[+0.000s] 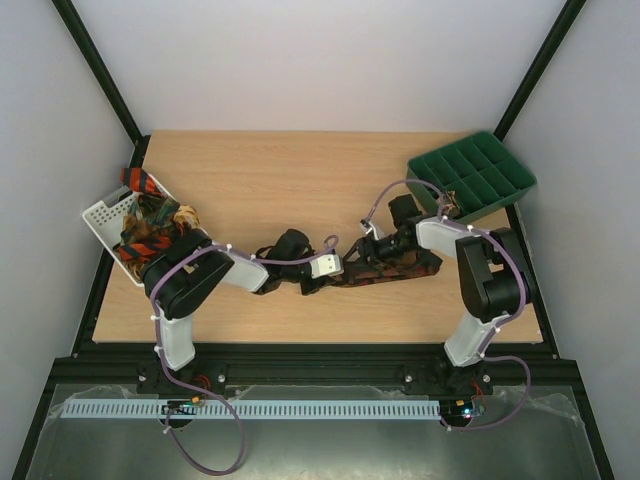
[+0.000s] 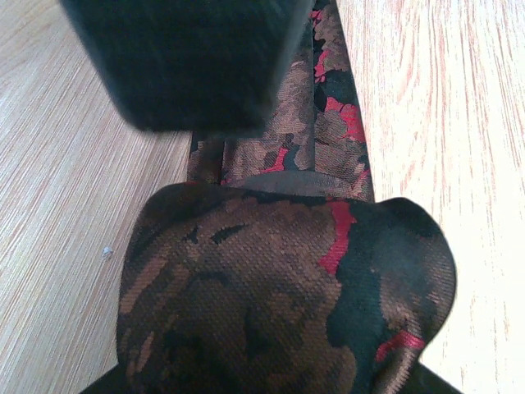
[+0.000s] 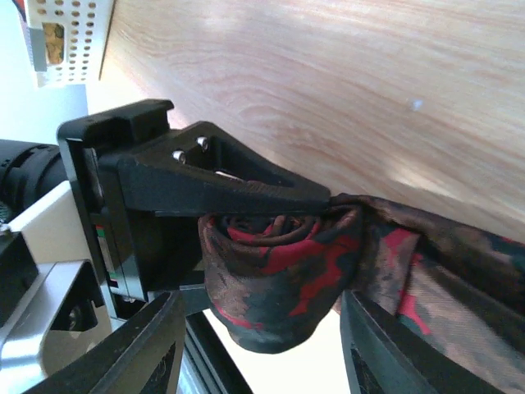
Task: Roll the ties
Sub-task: Roll the tie at the center of the board.
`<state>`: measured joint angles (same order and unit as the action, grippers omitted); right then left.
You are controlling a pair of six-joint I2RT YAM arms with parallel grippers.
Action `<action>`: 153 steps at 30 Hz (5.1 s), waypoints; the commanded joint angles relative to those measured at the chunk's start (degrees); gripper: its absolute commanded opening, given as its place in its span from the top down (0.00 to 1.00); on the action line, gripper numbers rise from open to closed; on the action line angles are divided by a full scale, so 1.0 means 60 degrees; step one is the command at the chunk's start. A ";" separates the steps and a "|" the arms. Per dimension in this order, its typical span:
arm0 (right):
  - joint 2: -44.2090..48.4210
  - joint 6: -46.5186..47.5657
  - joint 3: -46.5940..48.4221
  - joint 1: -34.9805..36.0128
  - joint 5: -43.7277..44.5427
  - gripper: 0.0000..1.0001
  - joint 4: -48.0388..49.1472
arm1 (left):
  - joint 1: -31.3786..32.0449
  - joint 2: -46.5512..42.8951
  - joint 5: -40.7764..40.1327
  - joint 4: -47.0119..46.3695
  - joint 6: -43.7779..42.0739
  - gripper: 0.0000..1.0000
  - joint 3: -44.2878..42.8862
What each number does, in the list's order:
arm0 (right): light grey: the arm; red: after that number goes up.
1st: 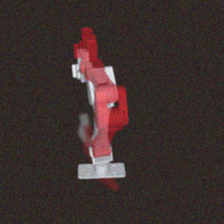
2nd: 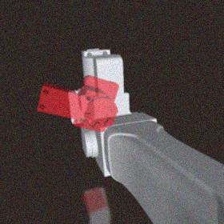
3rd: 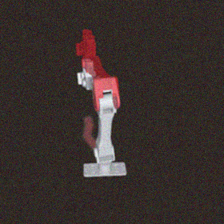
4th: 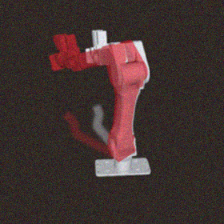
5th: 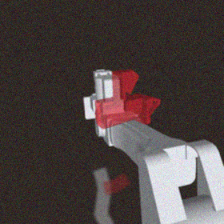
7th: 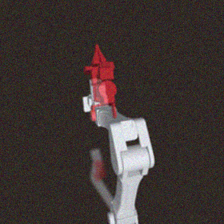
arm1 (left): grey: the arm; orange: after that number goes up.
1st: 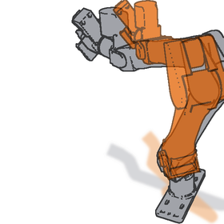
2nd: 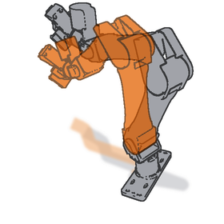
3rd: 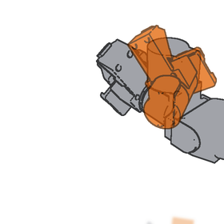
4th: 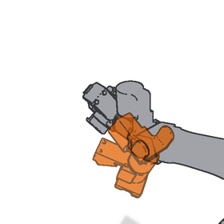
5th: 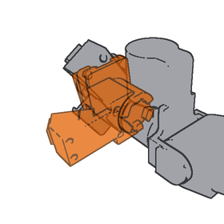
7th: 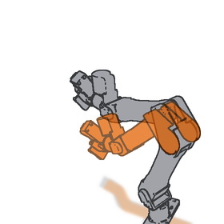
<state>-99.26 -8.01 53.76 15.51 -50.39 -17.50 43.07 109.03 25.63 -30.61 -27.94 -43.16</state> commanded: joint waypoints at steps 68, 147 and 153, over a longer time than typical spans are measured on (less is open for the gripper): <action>-0.1824 -0.0219 0.0693 0.0709 0.1335 0.98 -0.0825 | 0.0249 0.0426 -0.0177 0.0654 0.0700 0.62 0.0546; -0.1374 0.0970 -0.0304 -0.0325 0.3523 0.99 -0.0977 | 0.0022 -0.0638 0.1276 0.0343 0.1772 0.25 -0.0194; -0.1639 0.0502 -0.0432 -0.0153 0.3351 0.99 -0.0449 | 0.0067 -0.0204 0.1364 -0.0149 0.2494 0.23 -0.0337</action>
<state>-105.32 -3.97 53.98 13.45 -42.19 -20.16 43.44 106.54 31.57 -29.30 -17.02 -44.71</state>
